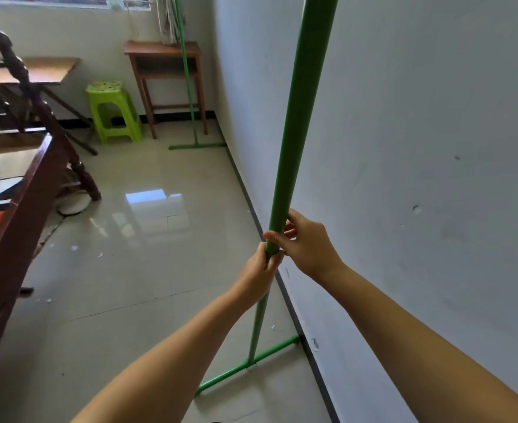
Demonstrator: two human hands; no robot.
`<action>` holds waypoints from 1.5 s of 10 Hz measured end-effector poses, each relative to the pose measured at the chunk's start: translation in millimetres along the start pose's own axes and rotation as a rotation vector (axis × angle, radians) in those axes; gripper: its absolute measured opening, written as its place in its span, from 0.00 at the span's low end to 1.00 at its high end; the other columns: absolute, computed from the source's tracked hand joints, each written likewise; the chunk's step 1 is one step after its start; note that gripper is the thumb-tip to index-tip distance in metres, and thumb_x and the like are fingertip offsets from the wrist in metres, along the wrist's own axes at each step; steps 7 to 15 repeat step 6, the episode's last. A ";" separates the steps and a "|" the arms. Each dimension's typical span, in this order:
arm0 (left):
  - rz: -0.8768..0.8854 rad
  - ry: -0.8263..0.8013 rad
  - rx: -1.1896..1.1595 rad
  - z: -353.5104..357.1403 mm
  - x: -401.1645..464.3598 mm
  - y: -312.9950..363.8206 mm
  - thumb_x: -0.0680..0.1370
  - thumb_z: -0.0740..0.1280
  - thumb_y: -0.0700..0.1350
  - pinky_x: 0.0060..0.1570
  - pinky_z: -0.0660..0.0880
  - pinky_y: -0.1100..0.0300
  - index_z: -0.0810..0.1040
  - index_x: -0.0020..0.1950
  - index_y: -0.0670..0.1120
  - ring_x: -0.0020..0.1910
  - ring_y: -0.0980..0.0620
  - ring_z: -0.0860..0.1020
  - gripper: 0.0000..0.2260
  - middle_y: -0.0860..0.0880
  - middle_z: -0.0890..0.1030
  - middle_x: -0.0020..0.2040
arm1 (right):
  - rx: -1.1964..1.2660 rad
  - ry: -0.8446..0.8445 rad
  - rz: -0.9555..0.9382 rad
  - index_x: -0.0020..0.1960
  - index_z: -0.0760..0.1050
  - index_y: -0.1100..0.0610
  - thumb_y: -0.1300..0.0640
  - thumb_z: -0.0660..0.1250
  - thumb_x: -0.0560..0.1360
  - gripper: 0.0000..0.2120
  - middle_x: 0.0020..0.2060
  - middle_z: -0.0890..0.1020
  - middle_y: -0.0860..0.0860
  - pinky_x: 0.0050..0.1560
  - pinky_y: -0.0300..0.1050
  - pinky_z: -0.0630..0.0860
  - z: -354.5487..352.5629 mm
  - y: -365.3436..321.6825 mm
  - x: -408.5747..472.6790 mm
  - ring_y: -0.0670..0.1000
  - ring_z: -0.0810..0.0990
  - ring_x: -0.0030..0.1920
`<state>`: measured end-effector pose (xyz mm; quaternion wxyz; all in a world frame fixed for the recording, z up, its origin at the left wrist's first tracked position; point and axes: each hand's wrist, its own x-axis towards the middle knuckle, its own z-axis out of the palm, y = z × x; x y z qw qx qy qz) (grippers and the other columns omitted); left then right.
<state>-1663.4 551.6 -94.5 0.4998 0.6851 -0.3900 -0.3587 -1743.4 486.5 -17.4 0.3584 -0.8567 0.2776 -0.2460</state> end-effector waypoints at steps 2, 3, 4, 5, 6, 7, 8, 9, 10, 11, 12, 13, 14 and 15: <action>0.000 -0.036 -0.001 1.6 -4.9 1.3 0.78 0.56 0.49 0.62 0.71 0.49 0.65 0.64 0.50 0.60 0.47 0.74 0.15 0.49 0.75 0.57 | -0.010 0.006 0.031 0.56 0.73 0.58 0.52 0.68 0.70 0.17 0.50 0.83 0.57 0.36 0.22 0.70 1.0 0.8 -5.7 0.54 0.82 0.48; -0.011 -0.045 0.000 -1.7 -4.0 4.8 0.78 0.56 0.49 0.61 0.72 0.51 0.65 0.64 0.49 0.59 0.47 0.75 0.15 0.48 0.76 0.57 | -0.012 0.007 0.059 0.56 0.73 0.58 0.51 0.68 0.70 0.17 0.50 0.83 0.56 0.38 0.22 0.70 1.6 -1.9 -5.3 0.54 0.82 0.49; -0.007 -0.055 0.016 -2.5 -3.2 -1.5 0.77 0.57 0.51 0.60 0.73 0.47 0.66 0.63 0.52 0.58 0.47 0.75 0.15 0.46 0.77 0.59 | -0.011 -0.014 0.080 0.56 0.72 0.58 0.52 0.67 0.71 0.17 0.51 0.82 0.56 0.38 0.24 0.72 -0.9 -1.6 -4.3 0.55 0.82 0.50; -0.016 -0.105 0.063 -8.6 -1.3 2.6 0.76 0.58 0.54 0.59 0.74 0.46 0.66 0.59 0.56 0.56 0.44 0.76 0.13 0.43 0.78 0.57 | -0.052 -0.189 0.147 0.60 0.67 0.57 0.51 0.66 0.72 0.20 0.56 0.79 0.57 0.48 0.37 0.76 -9.1 -12.1 -3.9 0.57 0.79 0.56; 0.016 -0.145 0.121 -18.9 -7.8 -1.6 0.76 0.59 0.52 0.60 0.73 0.52 0.64 0.64 0.51 0.58 0.49 0.74 0.17 0.49 0.75 0.57 | -0.116 -0.289 0.179 0.70 0.55 0.50 0.46 0.65 0.71 0.32 0.67 0.71 0.54 0.60 0.47 0.72 -40.9 -30.4 -11.4 0.54 0.72 0.64; 0.016 -0.145 0.121 -18.9 -7.8 -1.6 0.76 0.59 0.52 0.60 0.73 0.52 0.64 0.64 0.51 0.58 0.49 0.74 0.17 0.49 0.75 0.57 | -0.116 -0.289 0.179 0.70 0.55 0.50 0.46 0.65 0.71 0.32 0.67 0.71 0.54 0.60 0.47 0.72 -40.9 -30.4 -11.4 0.54 0.72 0.64; 0.016 -0.145 0.121 -18.9 -7.8 -1.6 0.76 0.59 0.52 0.60 0.73 0.52 0.64 0.64 0.51 0.58 0.49 0.74 0.17 0.49 0.75 0.57 | -0.116 -0.289 0.179 0.70 0.55 0.50 0.46 0.65 0.71 0.32 0.67 0.71 0.54 0.60 0.47 0.72 -40.9 -30.4 -11.4 0.54 0.72 0.64; 0.016 -0.145 0.121 -18.9 -7.8 -1.6 0.76 0.59 0.52 0.60 0.73 0.52 0.64 0.64 0.51 0.58 0.49 0.74 0.17 0.49 0.75 0.57 | -0.116 -0.289 0.179 0.70 0.55 0.50 0.46 0.65 0.71 0.32 0.67 0.71 0.54 0.60 0.47 0.72 -40.9 -30.4 -11.4 0.54 0.72 0.64; 0.016 -0.145 0.121 -18.9 -7.8 -1.6 0.76 0.59 0.52 0.60 0.73 0.52 0.64 0.64 0.51 0.58 0.49 0.74 0.17 0.49 0.75 0.57 | -0.116 -0.289 0.179 0.70 0.55 0.50 0.46 0.65 0.71 0.32 0.67 0.71 0.54 0.60 0.47 0.72 -40.9 -30.4 -11.4 0.54 0.72 0.64; 0.016 -0.145 0.121 -18.9 -7.8 -1.6 0.76 0.59 0.52 0.60 0.73 0.52 0.64 0.64 0.51 0.58 0.49 0.74 0.17 0.49 0.75 0.57 | -0.116 -0.289 0.179 0.70 0.55 0.50 0.46 0.65 0.71 0.32 0.67 0.71 0.54 0.60 0.47 0.72 -40.9 -30.4 -11.4 0.54 0.72 0.64; 0.016 -0.145 0.121 -18.9 -7.8 -1.6 0.76 0.59 0.52 0.60 0.73 0.52 0.64 0.64 0.51 0.58 0.49 0.74 0.17 0.49 0.75 0.57 | -0.116 -0.289 0.179 0.70 0.55 0.50 0.46 0.65 0.71 0.32 0.67 0.71 0.54 0.60 0.47 0.72 -40.9 -30.4 -11.4 0.54 0.72 0.64; 0.016 -0.145 0.121 -18.9 -7.8 -1.6 0.76 0.59 0.52 0.60 0.73 0.52 0.64 0.64 0.51 0.58 0.49 0.74 0.17 0.49 0.75 0.57 | -0.116 -0.289 0.179 0.70 0.55 0.50 0.46 0.65 0.71 0.32 0.67 0.71 0.54 0.60 0.47 0.72 -40.9 -30.4 -11.4 0.54 0.72 0.64; 0.016 -0.145 0.121 -18.9 -7.8 -1.6 0.76 0.59 0.52 0.60 0.73 0.52 0.64 0.64 0.51 0.58 0.49 0.74 0.17 0.49 0.75 0.57 | -0.116 -0.289 0.179 0.70 0.55 0.50 0.46 0.65 0.71 0.32 0.67 0.71 0.54 0.60 0.47 0.72 -40.9 -30.4 -11.4 0.54 0.72 0.64; 0.016 -0.145 0.121 -18.9 -7.8 -1.6 0.76 0.59 0.52 0.60 0.73 0.52 0.64 0.64 0.51 0.58 0.49 0.74 0.17 0.49 0.75 0.57 | -0.116 -0.289 0.179 0.70 0.55 0.50 0.46 0.65 0.71 0.32 0.67 0.71 0.54 0.60 0.47 0.72 -40.9 -30.4 -11.4 0.54 0.72 0.64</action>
